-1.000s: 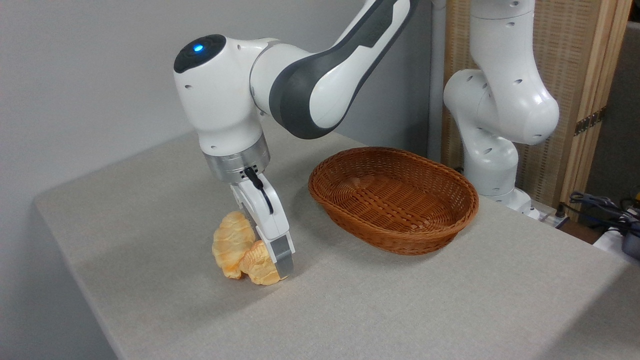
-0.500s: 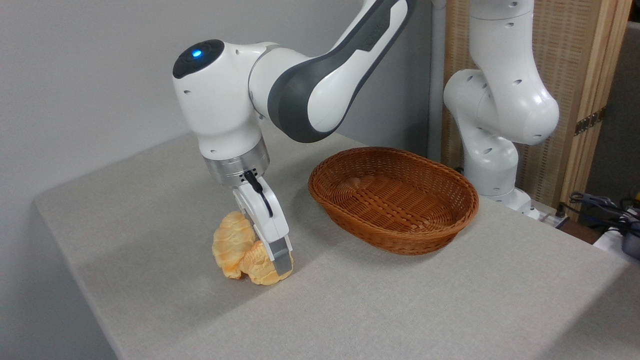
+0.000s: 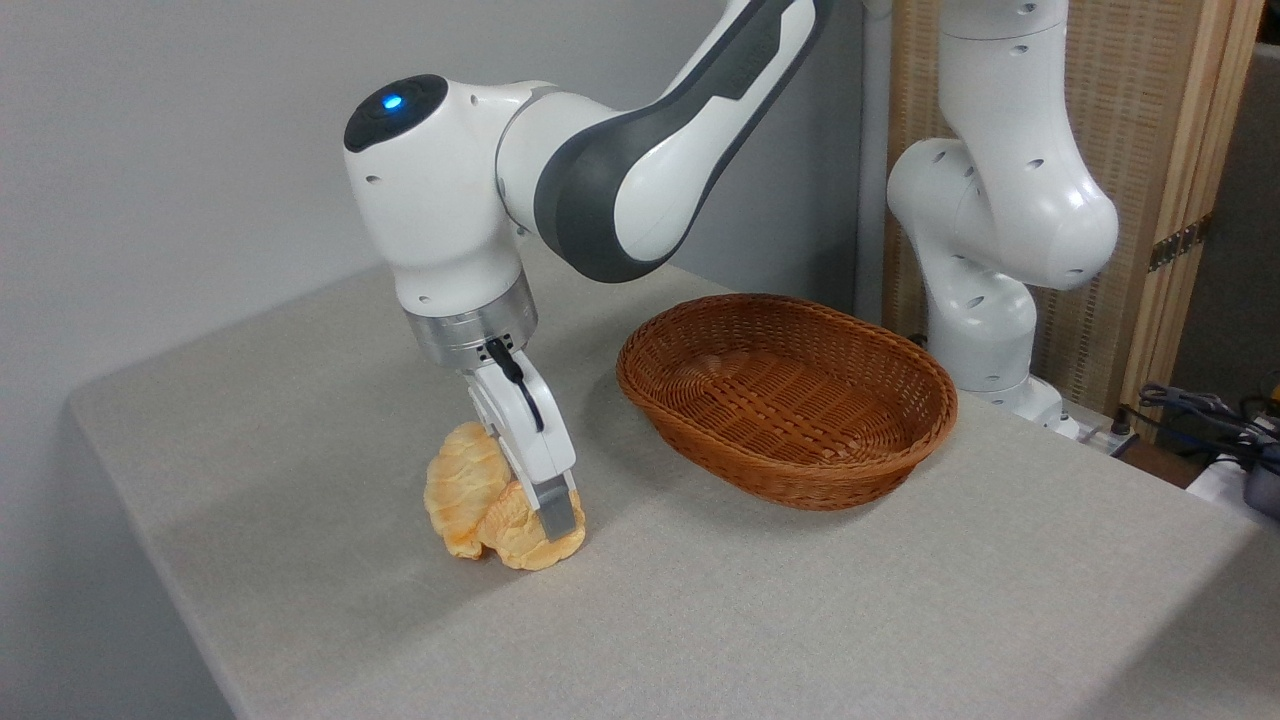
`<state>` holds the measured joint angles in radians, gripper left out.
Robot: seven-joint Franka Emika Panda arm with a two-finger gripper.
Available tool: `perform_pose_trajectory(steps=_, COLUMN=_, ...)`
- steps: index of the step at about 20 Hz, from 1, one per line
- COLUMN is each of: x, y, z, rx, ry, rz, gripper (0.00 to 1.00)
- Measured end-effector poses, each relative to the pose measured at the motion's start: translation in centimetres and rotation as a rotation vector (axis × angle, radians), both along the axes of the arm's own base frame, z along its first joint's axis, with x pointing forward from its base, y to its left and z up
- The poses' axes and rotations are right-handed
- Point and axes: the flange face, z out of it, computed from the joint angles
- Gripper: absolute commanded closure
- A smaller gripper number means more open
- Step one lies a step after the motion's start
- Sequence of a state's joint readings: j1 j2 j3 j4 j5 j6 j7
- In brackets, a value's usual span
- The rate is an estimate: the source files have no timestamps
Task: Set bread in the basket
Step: 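Lift the held bread roll and carry it over the wicker basket, then lower the bread roll into the basket and open the gripper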
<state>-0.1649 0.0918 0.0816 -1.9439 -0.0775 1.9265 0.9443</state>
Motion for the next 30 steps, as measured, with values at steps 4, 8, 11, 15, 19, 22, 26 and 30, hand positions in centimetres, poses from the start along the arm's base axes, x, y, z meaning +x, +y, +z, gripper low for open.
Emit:
perform_pose_trajectory(steps=4, x=0.0, y=0.0, z=0.2, rx=0.000, ry=-0.003, rz=0.001, gripper=0.69)
perform_pose_trajectory(steps=8, x=-0.4, y=0.1, z=3.2, rx=-0.008, ry=-0.048, rz=0.000, gripper=0.68)
perform_pose_trajectory(steps=11, x=-2.1, y=0.3, z=6.6, rx=-0.016, ry=-0.045, rz=-0.004, gripper=0.68)
perform_pose_trajectory(steps=15, x=-5.8, y=0.4, z=10.3, rx=-0.037, ry=0.031, rz=-0.015, gripper=0.64)
perform_pose_trajectory(steps=19, x=-8.7, y=-0.9, z=10.8, rx=-0.052, ry=0.161, rz=-0.047, gripper=0.62)
perform_pose_trajectory(steps=22, x=-10.2, y=-2.1, z=8.8, rx=-0.038, ry=0.271, rz=-0.080, gripper=0.26)
perform_pose_trajectory(steps=26, x=-12.1, y=-3.0, z=5.7, rx=-0.028, ry=0.385, rz=-0.117, gripper=0.04)
perform_pose_trajectory(steps=30, x=-13.3, y=-5.1, z=3.7, rx=-0.025, ry=0.433, rz=-0.206, gripper=0.00)
